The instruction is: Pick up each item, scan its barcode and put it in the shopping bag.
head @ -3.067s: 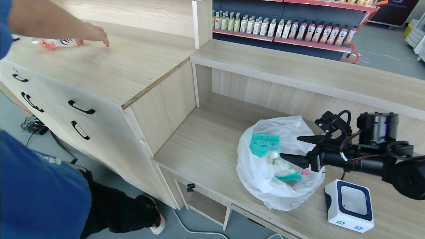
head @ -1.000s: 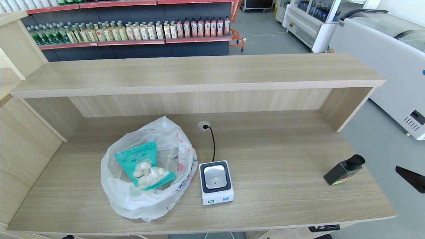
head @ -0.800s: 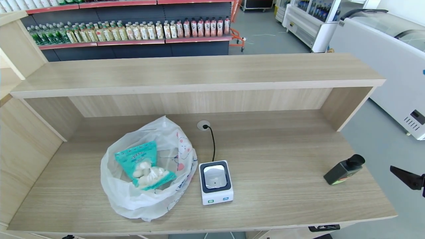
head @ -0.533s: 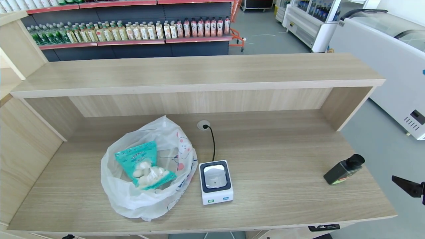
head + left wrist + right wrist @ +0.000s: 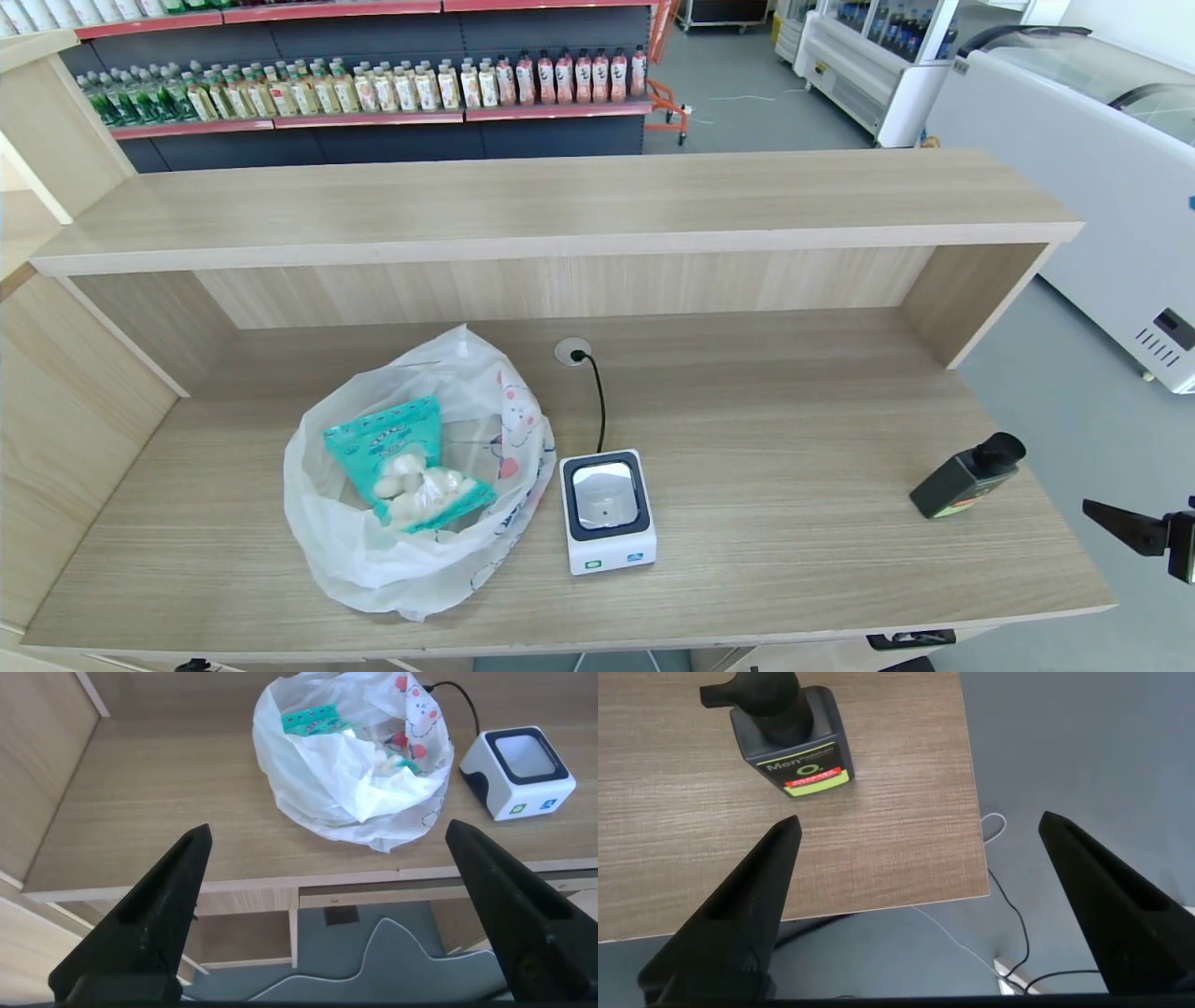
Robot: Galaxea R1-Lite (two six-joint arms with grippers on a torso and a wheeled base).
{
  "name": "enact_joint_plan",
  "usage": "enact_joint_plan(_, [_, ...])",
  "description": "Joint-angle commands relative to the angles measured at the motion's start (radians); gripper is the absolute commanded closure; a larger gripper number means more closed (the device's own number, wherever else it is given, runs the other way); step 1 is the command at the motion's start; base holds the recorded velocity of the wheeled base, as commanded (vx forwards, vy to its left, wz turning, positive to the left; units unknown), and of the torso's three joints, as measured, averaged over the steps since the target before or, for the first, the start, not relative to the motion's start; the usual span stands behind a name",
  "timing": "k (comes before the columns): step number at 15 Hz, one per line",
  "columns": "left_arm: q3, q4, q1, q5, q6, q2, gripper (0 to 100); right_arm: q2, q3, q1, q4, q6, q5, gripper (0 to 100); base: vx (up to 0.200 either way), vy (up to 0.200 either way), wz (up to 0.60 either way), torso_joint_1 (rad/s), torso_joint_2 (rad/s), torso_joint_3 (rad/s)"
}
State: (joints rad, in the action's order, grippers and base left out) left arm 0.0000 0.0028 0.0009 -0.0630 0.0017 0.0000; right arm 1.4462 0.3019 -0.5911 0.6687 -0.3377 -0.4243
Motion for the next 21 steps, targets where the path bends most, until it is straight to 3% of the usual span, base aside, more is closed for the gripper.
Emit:
enact_joint_plan(1, [0.000,0.000,0.001,0.000,0.000,0.002,0,0.039,0.006,0.000,0.005,-0.009,-0.001,0,0.000,0.000,0.00,0.000,0.00,0.000])
enact_joint_plan(14, [0.000,0.000,0.001,0.000,0.000,0.002,0,0.212,0.068,0.036,0.091,-0.057,-0.028,0,0.000,0.000,0.00,0.000,0.00,0.000])
enact_joint_plan(21, [0.000,0.000,0.001,0.000,0.000,0.002,0,0.290,0.135,0.117,0.091,-0.060,-0.107,0,0.000,0.000,0.00,0.000,0.00,0.000])
